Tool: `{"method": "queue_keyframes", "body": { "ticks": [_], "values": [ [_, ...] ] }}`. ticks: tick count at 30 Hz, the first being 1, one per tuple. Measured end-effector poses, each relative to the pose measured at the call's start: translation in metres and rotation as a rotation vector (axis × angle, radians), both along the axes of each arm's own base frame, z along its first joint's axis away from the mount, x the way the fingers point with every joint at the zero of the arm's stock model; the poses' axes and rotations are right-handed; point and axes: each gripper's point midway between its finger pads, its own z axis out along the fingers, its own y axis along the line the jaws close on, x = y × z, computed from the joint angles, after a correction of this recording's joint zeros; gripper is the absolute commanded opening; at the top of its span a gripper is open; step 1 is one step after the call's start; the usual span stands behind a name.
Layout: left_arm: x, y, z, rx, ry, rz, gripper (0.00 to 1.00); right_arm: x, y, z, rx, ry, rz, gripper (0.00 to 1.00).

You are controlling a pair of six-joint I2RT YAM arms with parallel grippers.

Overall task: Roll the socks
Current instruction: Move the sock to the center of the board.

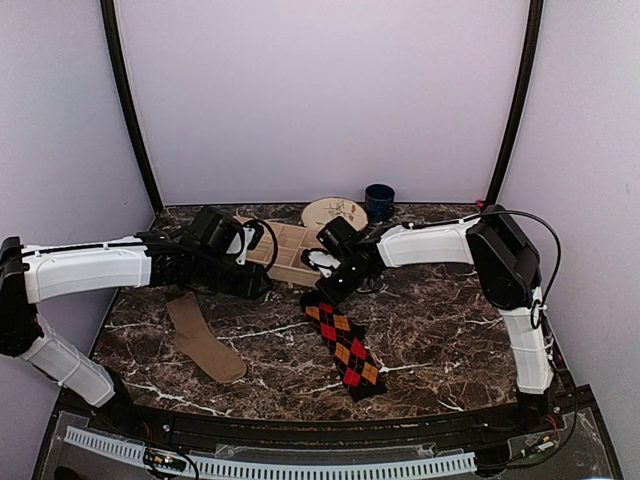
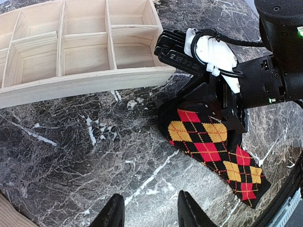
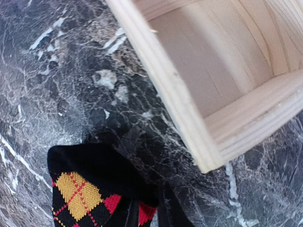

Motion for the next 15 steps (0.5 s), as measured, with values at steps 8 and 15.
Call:
{"method": "queue_keyframes", "body": {
  "ticks": [8,15],
  "values": [
    [0.002,0.000,-0.005,0.010,0.012,-0.004,0.42,0.001,0.000,0.001,0.001,-0.005,0.002,0.00],
    [0.010,-0.006,0.004,0.017,-0.014,-0.018,0.42,0.003,-0.012,0.007,-0.009,-0.012,-0.036,0.00]
  ]
}}
